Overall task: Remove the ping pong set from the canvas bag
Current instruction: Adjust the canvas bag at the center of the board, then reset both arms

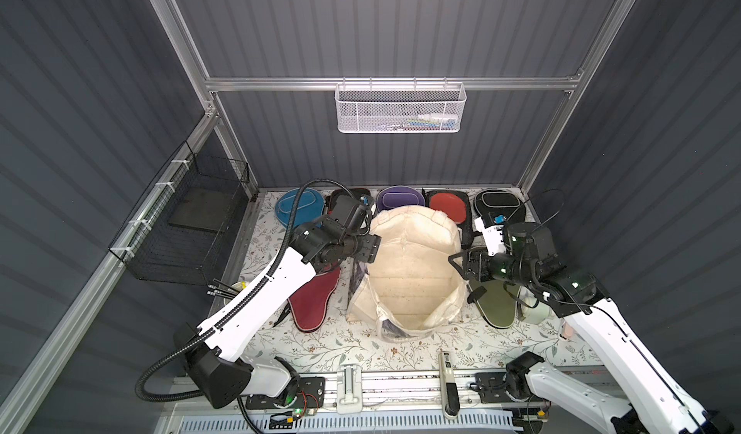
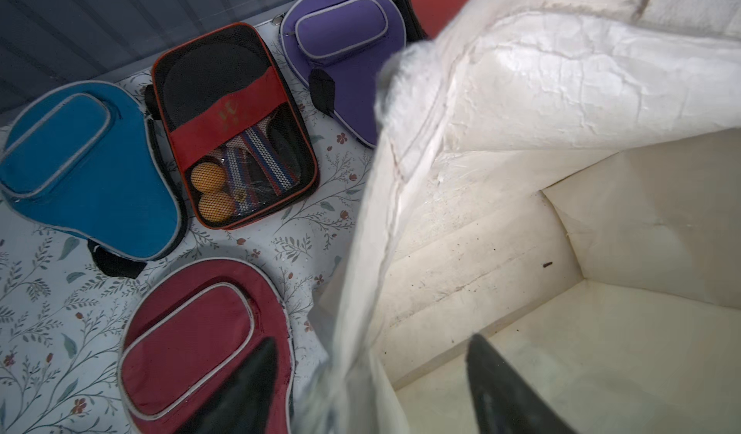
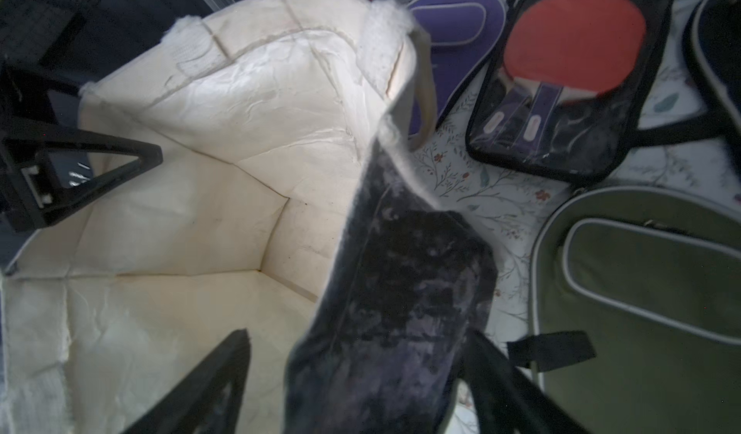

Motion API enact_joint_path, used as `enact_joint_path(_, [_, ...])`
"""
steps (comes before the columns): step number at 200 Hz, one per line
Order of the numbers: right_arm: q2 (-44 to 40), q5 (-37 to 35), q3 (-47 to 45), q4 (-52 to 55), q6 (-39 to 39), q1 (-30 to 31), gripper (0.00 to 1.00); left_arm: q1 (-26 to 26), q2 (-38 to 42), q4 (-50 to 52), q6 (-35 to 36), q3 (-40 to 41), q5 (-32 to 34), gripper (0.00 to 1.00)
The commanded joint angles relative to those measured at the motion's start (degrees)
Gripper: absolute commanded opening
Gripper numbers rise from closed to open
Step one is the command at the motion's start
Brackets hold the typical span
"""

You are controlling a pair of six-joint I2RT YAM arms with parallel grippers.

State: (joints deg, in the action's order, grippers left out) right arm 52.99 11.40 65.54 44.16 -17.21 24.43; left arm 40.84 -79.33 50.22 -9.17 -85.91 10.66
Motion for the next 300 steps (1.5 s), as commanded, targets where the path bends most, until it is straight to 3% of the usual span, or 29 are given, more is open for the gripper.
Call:
enact_joint_path(1, [-0.6,-1.1,5.4,1.8,3.6,-3.6,0.99,-0.2,3.1,2.0,3.8,-3.3,5.3,1.00])
enact_joint_path(26, [-0.3,0.4,9.2,1.9,7.4,-10.2,0.99,-2.4,6.2,2.5,6.1,-4.9,10.0,1.00])
enact_joint_path(36, [-0.3,-0.4,9.7,0.4,8.2,-12.7,0.99,-5.4,8.6,0.3,6.3,-3.1,8.8,1.00])
enact_joint_path(63, [-1.7,2.1,4.6,-9.0,8.0,-21.6,0.99,-18.4,15.5,-14.7,5.6,12.4,-1.1,1.00])
enact_joint_path(89, [-0.4,3.1,-3.0,-18.9,7.8,-27.3,0.99,-25.4,12.2,-23.4,3.4,22.1,-4.3,1.00])
enact_joint_path(123, [-1.3,-4.2,-20.7,-39.2,11.0,-27.4,0.99,-25.6,10.8,-42.6,3.7,35.0,0.2,1.00])
enact_joint_path(163, [-1.2,-3.7,-37.8,-60.7,12.4,-27.3,0.99,-25.9,5.8,-54.5,6.6,42.1,7.4,1.00])
enact_joint_path(253, [18.2,-7.8,-46.4,-85.4,14.3,-26.0,0.99,-30.0,-3.8,-86.0,11.3,58.7,6.6,1.00])
enact_joint_path(300, [20.4,-11.7,-49.3,-94.6,16.6,-25.3,0.99,-31.6,-7.7,-98.8,12.6,63.3,7.6,1.00])
